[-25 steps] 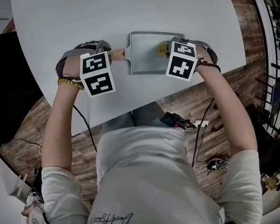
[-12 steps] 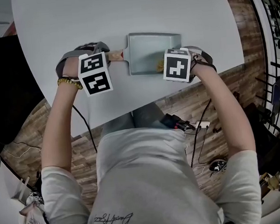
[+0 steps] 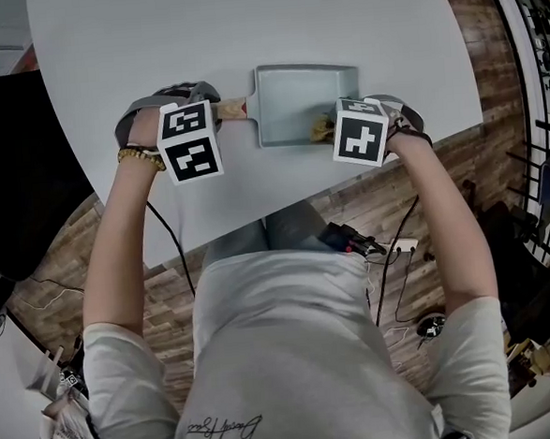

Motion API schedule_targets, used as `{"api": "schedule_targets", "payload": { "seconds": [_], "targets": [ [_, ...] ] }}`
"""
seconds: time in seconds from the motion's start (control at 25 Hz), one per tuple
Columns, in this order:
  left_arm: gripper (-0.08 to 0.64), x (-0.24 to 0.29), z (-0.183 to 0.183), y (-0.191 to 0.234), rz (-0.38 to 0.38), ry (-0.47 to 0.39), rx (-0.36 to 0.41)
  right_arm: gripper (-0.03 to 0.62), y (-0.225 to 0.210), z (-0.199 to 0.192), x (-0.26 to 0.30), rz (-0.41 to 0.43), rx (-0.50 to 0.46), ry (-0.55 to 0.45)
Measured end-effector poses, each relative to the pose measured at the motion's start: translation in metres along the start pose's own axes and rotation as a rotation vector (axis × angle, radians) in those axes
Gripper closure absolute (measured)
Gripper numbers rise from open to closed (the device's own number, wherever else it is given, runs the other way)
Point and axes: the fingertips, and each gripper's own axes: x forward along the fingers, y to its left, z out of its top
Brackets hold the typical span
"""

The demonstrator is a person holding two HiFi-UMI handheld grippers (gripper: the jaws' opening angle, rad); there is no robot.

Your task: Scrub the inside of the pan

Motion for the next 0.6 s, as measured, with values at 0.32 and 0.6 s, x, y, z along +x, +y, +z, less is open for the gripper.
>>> {"api": "schedule_targets", "payload": {
  "seconds": [0.32, 0.6],
  "targets": [
    [0.401, 0.002, -0.004, -0.002, -0.037, 0.002, 0.016, 0.523, -0.001, 0.009, -0.007, -0.054, 0.088, -0.126],
    [0.379, -0.004, 0.000, -0.001, -0.039, -0.009, 0.025, 0.523, -0.014, 0.014, -0.028, -0.153, 0.215, -0.281]
  ]
}}
